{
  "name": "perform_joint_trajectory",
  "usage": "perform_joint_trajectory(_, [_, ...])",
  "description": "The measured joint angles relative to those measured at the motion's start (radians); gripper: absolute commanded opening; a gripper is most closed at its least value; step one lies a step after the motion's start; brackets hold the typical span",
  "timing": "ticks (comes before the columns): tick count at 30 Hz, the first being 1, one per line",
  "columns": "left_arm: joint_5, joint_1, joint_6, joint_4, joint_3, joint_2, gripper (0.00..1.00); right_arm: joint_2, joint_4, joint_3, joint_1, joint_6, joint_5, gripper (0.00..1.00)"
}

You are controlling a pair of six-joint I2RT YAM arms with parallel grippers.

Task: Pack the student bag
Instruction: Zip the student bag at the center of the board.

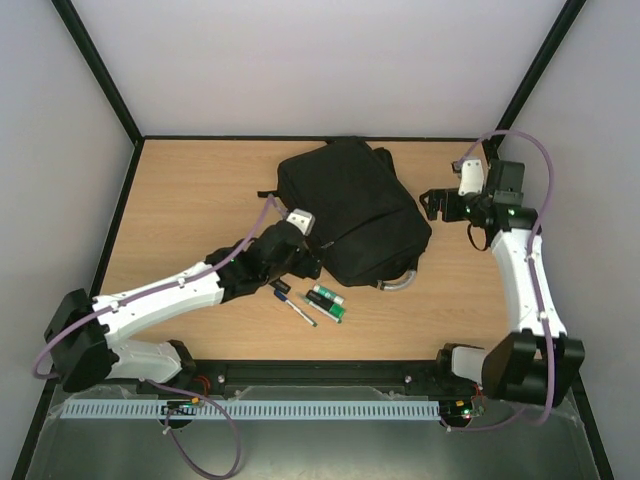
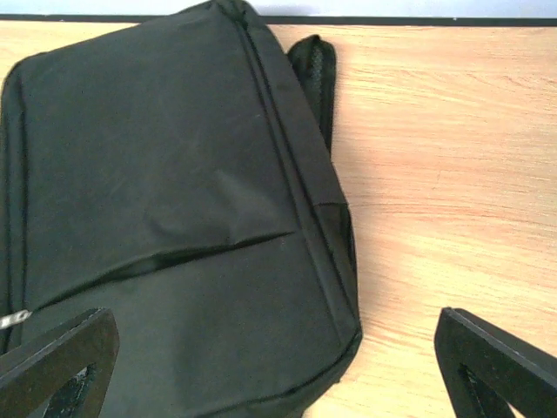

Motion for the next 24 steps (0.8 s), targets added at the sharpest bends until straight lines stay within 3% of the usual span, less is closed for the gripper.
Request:
perform_joint_trajectory(6, [-0.079,0.035,0.064,-0.022,0.093,-0.055,0.98,-0.164,-0.042,-0.167,0.005,-0.103,-0.060,0.98])
perform_joint_trajectory(11, [-0.009,0.098,0.172,0.015,0.137,-0.038,0.67,-0.175,-0.153,-0.251,0.005,-0.256,-0.109,0.88])
perform_joint_trajectory(13, [0.050,0.095,0.246,0.019,0.153,-0.003,0.61,-0.182,-0.184,-0.272,0.005,-0.306,-0.116,0.82])
perform_joint_trajectory(16, [0.103,0.052,0.375,0.000,0.170,0.063,0.61,-0.201,-0.213,-0.311,0.005,-0.364,-0.118,0.75])
perform_joint_trajectory(24, [0.075,-0.164,0.668,-0.079,0.180,0.175,0.65,-0.132,-0.202,-0.383,0.006,-0.420,-0.116,0.58])
